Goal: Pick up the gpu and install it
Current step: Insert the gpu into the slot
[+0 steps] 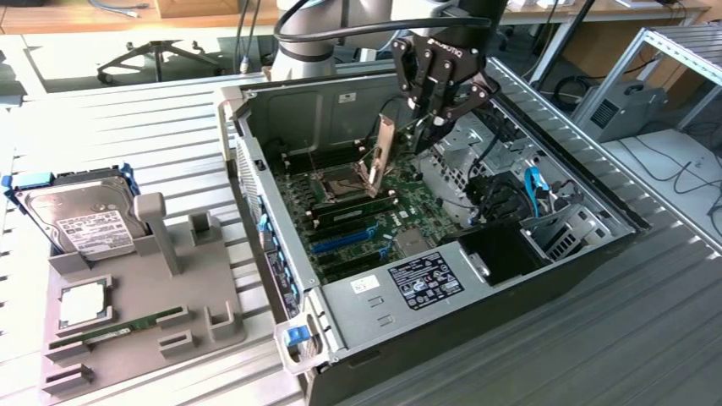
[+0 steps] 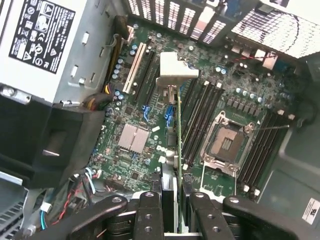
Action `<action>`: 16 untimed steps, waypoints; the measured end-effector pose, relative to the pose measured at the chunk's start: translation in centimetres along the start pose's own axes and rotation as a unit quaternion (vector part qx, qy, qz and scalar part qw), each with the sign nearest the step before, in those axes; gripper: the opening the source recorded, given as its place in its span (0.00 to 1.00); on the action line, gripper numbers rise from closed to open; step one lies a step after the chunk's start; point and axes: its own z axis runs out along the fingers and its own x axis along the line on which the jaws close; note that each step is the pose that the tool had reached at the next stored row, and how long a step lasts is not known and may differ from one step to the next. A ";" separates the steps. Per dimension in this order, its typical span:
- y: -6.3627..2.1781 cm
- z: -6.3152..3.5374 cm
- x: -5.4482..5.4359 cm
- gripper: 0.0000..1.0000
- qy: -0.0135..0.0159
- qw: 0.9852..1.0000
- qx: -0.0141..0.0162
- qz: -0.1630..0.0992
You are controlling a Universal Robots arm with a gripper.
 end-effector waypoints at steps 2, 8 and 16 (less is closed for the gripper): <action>0.00 0.02 0.0 0.26 0.001 1.000 0.000 0.012; 0.00 0.07 0.0 0.26 0.003 0.999 -0.002 0.050; 0.00 0.14 0.0 0.26 0.007 0.994 -0.004 0.108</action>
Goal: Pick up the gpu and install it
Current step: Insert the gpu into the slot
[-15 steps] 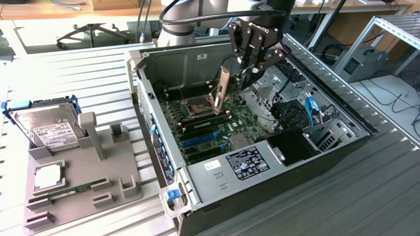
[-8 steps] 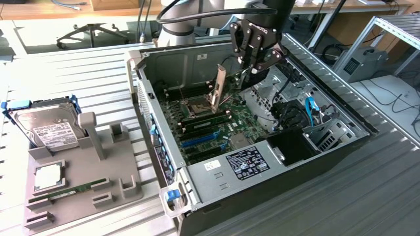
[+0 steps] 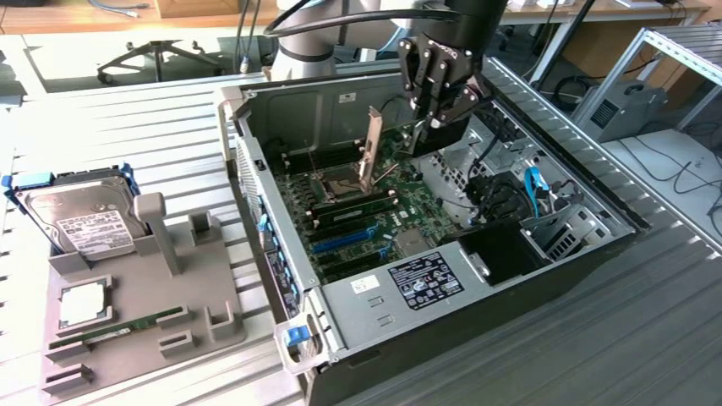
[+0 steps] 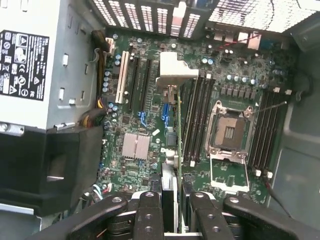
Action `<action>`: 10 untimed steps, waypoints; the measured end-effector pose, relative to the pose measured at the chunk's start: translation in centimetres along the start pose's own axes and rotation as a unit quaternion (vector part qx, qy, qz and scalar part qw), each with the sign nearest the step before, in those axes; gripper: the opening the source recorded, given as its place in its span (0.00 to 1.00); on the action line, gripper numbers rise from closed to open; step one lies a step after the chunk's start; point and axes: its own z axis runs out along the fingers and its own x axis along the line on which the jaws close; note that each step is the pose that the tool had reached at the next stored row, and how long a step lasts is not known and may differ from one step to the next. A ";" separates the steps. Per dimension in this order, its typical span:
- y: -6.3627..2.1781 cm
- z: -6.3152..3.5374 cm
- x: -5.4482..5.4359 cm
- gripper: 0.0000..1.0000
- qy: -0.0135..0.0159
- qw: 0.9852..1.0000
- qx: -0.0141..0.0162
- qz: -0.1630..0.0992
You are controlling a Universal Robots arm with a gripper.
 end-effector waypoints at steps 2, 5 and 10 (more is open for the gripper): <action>0.00 0.02 0.0 0.26 0.001 1.000 -0.001 0.015; 0.00 0.06 0.0 0.26 0.003 0.999 -0.002 0.049; 0.00 0.10 0.0 0.26 0.005 0.996 -0.003 0.084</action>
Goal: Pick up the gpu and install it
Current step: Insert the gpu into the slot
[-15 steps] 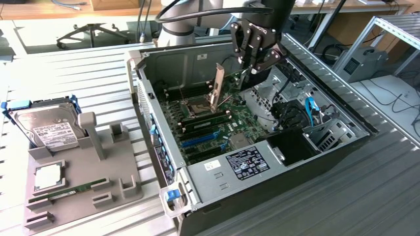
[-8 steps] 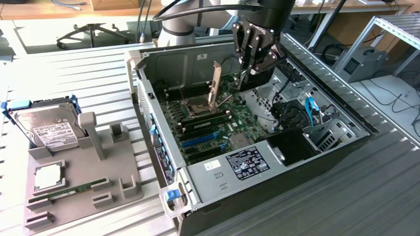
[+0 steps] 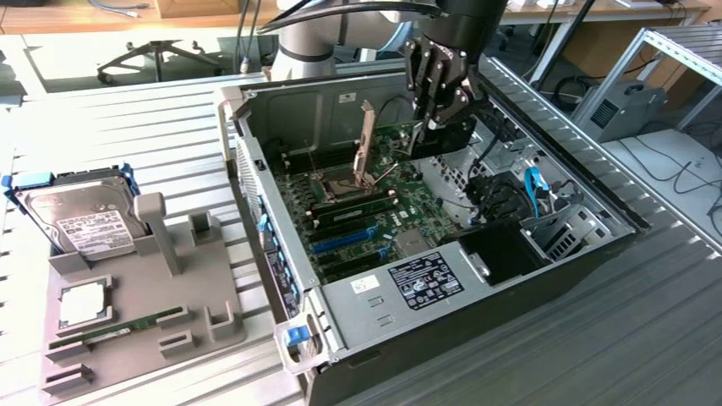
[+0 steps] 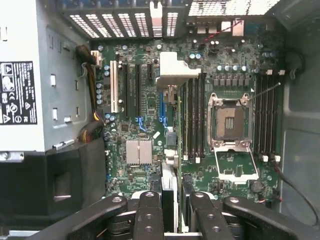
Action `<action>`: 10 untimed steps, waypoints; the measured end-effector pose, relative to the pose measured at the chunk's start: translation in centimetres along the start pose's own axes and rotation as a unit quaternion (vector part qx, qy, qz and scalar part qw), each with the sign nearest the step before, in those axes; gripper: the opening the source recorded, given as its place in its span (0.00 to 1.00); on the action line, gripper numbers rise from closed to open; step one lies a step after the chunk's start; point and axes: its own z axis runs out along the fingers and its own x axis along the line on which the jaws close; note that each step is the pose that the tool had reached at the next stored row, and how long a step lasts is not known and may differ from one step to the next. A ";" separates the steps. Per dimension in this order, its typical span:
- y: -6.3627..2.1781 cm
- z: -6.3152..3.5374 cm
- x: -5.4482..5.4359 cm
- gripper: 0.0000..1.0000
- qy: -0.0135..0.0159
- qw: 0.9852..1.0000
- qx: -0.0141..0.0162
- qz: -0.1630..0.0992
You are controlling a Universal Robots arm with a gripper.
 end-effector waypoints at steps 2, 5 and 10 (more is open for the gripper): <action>0.00 0.01 0.0 0.26 0.001 1.000 0.000 0.013; 0.00 0.03 0.0 0.26 0.001 0.999 -0.001 0.037; 0.00 0.04 0.0 0.26 0.002 0.998 -0.002 0.055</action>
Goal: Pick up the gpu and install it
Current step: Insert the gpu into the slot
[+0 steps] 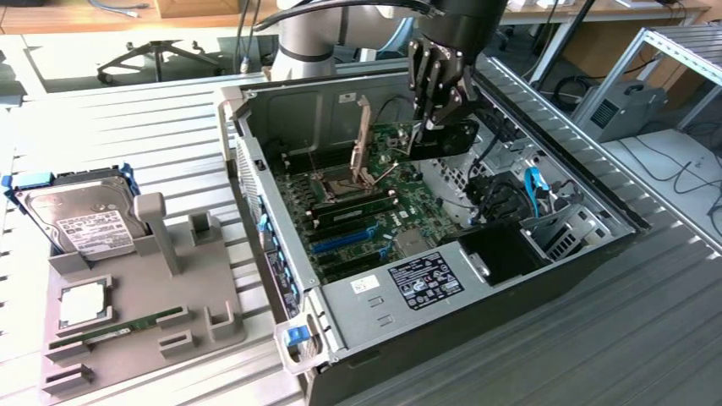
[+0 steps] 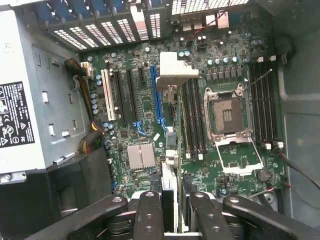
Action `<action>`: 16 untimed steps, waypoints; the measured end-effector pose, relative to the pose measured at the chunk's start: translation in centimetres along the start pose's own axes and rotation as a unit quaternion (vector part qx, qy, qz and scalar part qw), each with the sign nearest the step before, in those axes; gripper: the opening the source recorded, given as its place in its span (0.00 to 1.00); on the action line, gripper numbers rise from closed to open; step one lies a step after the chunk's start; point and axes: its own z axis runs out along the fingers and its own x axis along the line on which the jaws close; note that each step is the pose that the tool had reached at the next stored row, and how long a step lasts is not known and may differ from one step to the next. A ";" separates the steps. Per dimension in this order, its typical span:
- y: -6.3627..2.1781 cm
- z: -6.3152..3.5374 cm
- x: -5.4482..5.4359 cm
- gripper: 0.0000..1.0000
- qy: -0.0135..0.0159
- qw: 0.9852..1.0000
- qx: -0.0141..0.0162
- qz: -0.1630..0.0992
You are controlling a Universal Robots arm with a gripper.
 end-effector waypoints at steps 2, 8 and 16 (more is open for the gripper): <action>0.00 0.00 0.0 0.26 0.000 1.000 0.000 0.000; 0.00 0.01 0.0 0.26 0.000 1.000 0.001 -0.028; -0.01 0.01 0.1 0.26 -0.057 0.998 -0.005 -0.031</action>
